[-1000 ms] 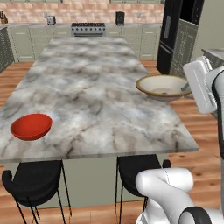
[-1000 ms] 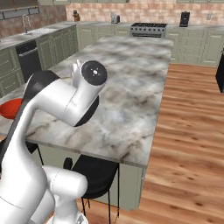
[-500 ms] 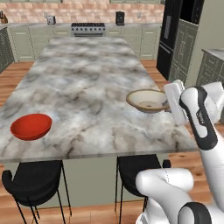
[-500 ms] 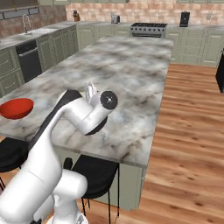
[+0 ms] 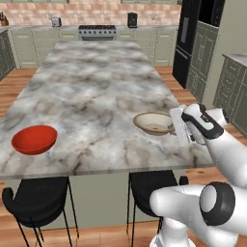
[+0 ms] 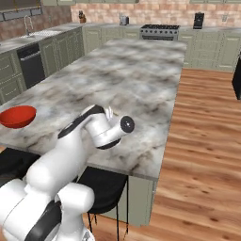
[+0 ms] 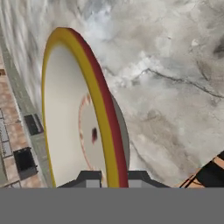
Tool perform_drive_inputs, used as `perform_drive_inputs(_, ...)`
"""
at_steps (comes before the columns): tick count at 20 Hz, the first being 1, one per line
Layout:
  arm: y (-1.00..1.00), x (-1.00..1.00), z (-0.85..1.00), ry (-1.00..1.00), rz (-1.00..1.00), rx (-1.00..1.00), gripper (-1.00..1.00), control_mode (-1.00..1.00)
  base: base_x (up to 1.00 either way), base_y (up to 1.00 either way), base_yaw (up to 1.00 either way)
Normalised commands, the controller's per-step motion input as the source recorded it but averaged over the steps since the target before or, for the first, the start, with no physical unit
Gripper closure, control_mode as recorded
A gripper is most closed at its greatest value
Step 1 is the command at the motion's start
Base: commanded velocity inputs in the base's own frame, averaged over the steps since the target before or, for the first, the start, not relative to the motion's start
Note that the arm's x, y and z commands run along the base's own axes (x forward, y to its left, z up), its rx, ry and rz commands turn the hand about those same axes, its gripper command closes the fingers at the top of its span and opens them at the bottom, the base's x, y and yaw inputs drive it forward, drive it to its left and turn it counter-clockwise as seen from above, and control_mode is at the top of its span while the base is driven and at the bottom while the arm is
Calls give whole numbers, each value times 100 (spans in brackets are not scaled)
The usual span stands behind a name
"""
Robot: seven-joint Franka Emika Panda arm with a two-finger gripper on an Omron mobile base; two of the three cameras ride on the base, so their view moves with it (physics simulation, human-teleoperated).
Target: Pick up the bowls from the cabinet and place each bowl in front of a stool on the dining counter.
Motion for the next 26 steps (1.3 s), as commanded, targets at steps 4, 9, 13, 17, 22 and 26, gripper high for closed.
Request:
perform_drive_inputs(4,-16,39,-66,0,2,0,100,-100,0,0,0)
perform_drive_inputs(9,-4,30,-71,0,0,0,100,-100,0,0,0)
perform_drive_inputs(13,0,28,-40,0,0,0,100,-100,0,0,0)
perform_drive_inputs(17,0,42,-28,0,0,0,100,-100,0,0,0)
perform_drive_inputs(22,0,47,-26,0,0,0,100,-100,0,0,0)
perform_drive_inputs(26,0,46,-37,0,0,0,100,-100,0,0,0)
